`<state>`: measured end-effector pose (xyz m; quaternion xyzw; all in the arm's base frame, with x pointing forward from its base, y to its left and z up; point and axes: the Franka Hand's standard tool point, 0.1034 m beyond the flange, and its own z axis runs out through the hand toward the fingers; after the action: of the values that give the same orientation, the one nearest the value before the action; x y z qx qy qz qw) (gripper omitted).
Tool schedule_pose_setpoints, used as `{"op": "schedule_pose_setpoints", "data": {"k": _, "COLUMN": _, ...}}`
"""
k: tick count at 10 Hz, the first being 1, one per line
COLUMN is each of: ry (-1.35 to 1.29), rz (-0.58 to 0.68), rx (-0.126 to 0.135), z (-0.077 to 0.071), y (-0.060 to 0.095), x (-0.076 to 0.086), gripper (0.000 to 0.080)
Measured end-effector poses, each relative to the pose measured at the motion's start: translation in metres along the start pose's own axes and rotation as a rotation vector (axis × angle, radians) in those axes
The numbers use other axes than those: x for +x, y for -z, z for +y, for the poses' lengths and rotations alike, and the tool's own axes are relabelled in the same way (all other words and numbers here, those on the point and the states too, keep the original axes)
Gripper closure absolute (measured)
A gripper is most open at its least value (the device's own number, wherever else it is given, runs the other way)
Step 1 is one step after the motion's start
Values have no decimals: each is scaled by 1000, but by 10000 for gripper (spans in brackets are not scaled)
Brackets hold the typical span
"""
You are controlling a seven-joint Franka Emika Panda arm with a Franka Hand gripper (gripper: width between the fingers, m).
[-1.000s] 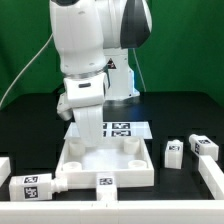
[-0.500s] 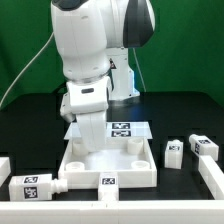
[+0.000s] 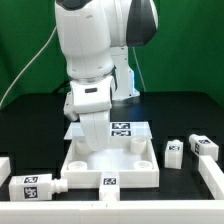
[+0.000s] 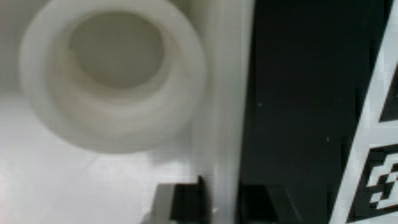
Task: Assemble one leg
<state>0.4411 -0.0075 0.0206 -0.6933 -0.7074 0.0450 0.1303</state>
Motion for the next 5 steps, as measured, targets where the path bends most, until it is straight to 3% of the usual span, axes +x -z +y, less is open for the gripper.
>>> {"op": "schedule_pose_setpoints", "data": {"k": 3, "ry": -1, "rz": 5, "rx": 5, "z": 1, "y": -3, "x": 21, "gripper": 739}}
{"op": "schedule_pose_setpoints", "data": {"k": 5, "ry": -11, "rz": 6, "rx": 0, "z": 1, "y": -3, "x": 22, "gripper": 738}}
